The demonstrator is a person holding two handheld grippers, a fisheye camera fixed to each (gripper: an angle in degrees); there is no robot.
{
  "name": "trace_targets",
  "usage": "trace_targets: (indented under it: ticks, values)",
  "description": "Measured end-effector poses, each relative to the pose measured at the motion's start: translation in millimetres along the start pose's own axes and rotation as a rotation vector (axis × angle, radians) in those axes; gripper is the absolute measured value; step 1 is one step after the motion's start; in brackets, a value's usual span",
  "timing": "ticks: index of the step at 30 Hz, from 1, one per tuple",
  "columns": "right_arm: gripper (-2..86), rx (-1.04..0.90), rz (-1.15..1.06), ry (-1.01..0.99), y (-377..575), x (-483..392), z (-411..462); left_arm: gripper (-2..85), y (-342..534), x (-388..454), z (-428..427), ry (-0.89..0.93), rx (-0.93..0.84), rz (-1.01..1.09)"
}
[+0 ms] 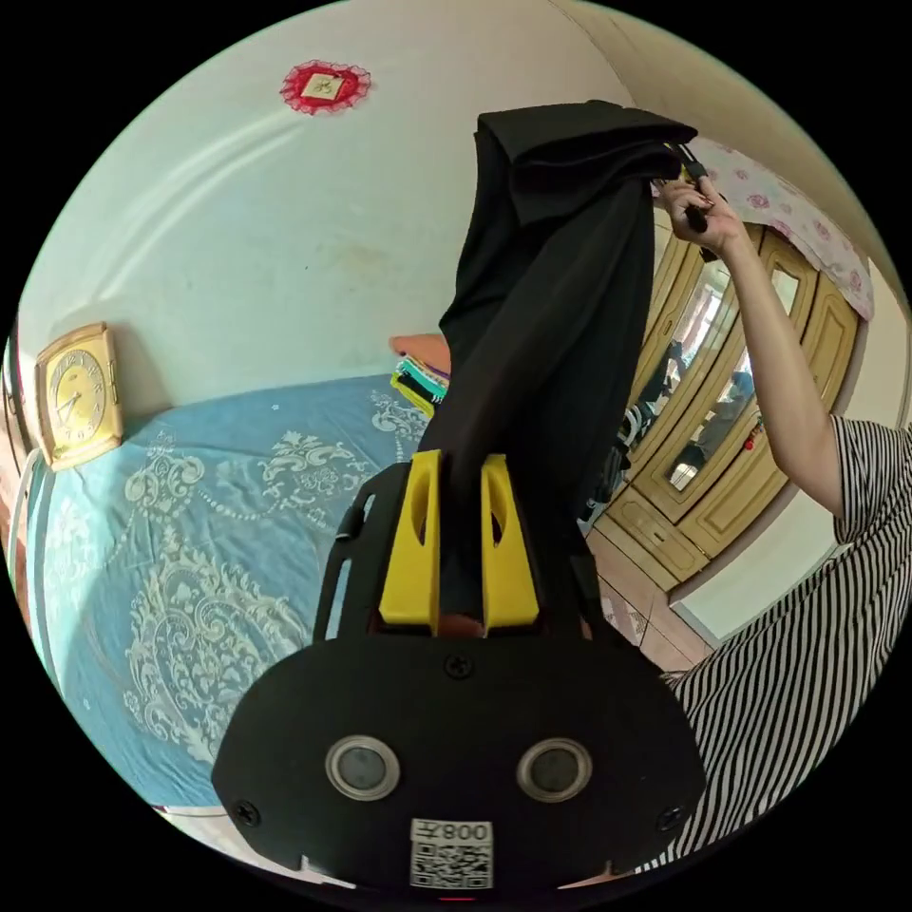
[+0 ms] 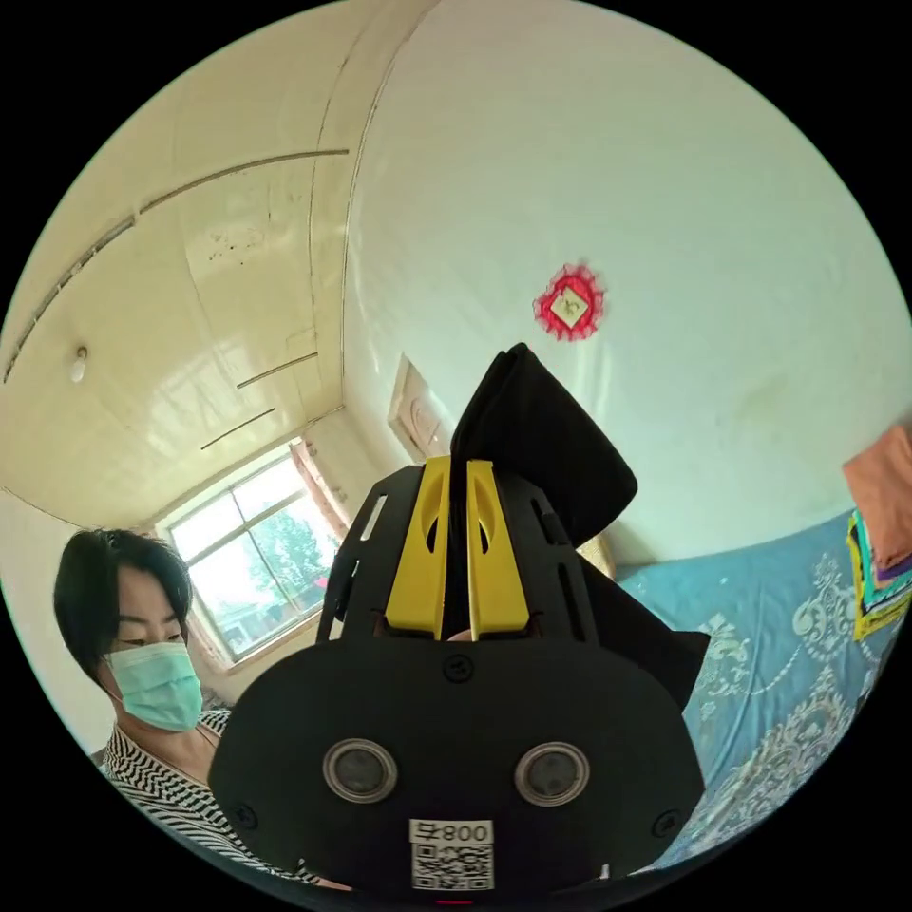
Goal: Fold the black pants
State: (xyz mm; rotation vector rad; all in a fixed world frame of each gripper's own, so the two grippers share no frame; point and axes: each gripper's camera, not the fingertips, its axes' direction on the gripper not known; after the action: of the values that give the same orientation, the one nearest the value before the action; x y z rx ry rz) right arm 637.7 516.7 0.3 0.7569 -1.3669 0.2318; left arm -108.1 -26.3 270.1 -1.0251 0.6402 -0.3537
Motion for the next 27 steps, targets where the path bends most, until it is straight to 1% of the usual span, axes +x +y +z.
trace_targets:
  ticks: [1,3,4,6,8,13,18,21,24,26,27]
  values:
    - [1.2,-0.032,0.038,-0.02,20.0,8.6,21.0,4.3,21.8,-13.3,-15.4,-0.051,-0.037,-0.053]
    - [1.2,-0.068,0.082,-0.025,46.8,20.4,49.0,3.4,51.9,-35.3,-41.8,-0.095,-0.064,-0.152]
    - [1.2,-0.087,0.115,-0.034,61.5,29.1,65.6,3.0,69.8,-50.0,-62.9,-0.116,-0.053,-0.217]
    - [1.2,-0.094,0.167,-0.067,78.6,42.6,86.3,2.5,91.1,-68.9,-98.1,-0.151,-0.014,-0.28]
    - [1.2,-0.082,0.196,-0.086,90.0,51.5,100.9,2.2,103.9,-82.5,-133.6,-0.197,0.022,-0.298]
    - [1.3,-0.044,0.206,-0.035,105.2,65.0,120.6,1.6,105.6,-96.7,-222.5,-0.297,0.137,-0.218]
    - [1.3,-0.007,0.186,-0.008,106.2,74.4,122.5,1.0,84.8,-90.1,-276.2,-0.382,0.235,-0.064]
    - [1.5,0.011,0.174,0.012,104.4,83.3,128.2,0.8,67.0,-93.7,-296.0,-0.392,0.263,0.005]
    - [1.8,-0.009,0.199,0.093,110.7,105.5,137.8,0.7,42.9,-108.4,-296.0,-0.41,0.205,0.043]
    - [1.9,-0.074,0.284,0.144,123.7,133.4,146.3,0.7,30.3,-125.9,-280.1,-0.429,0.126,0.046]
    - [1.8,-0.131,0.347,0.201,137.6,155.5,150.8,0.8,24.9,-143.0,-260.9,-0.437,0.042,0.032]
